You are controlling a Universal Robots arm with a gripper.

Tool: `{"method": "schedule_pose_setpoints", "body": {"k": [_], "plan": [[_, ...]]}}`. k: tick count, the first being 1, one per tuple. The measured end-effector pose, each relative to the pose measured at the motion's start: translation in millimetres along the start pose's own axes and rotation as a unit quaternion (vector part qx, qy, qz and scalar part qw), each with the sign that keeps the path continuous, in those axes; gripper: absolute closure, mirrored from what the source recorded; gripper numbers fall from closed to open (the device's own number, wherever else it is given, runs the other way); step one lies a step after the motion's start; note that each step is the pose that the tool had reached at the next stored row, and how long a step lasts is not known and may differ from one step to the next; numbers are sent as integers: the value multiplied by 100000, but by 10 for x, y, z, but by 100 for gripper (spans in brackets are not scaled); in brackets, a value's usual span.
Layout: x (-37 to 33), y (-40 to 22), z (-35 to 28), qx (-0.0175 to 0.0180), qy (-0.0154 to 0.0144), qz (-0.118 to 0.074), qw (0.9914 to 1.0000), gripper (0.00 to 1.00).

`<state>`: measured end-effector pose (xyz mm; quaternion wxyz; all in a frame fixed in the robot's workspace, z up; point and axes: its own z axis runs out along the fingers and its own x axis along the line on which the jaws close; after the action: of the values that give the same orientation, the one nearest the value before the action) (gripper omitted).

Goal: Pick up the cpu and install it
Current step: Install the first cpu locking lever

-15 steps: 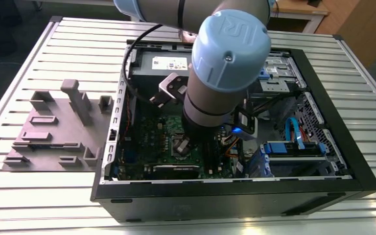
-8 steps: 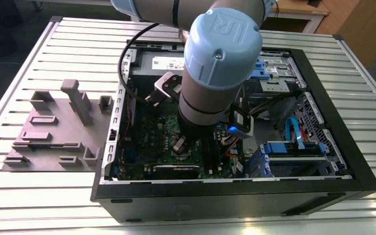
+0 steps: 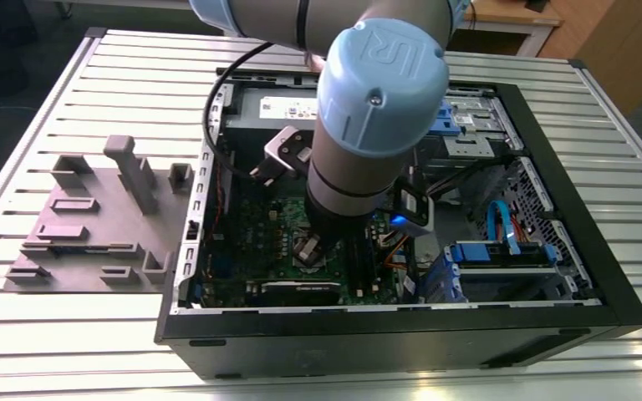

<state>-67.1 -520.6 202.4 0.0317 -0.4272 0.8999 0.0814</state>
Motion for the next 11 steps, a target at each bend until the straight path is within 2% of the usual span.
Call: {"method": "schedule_pose_setpoints", "body": {"k": [6, 11], "plan": [[4, -3, 28, -277, 226, -3940, 99922, 90], [19, -14, 29, -317, 218, -4254, 99909, 90]]}}
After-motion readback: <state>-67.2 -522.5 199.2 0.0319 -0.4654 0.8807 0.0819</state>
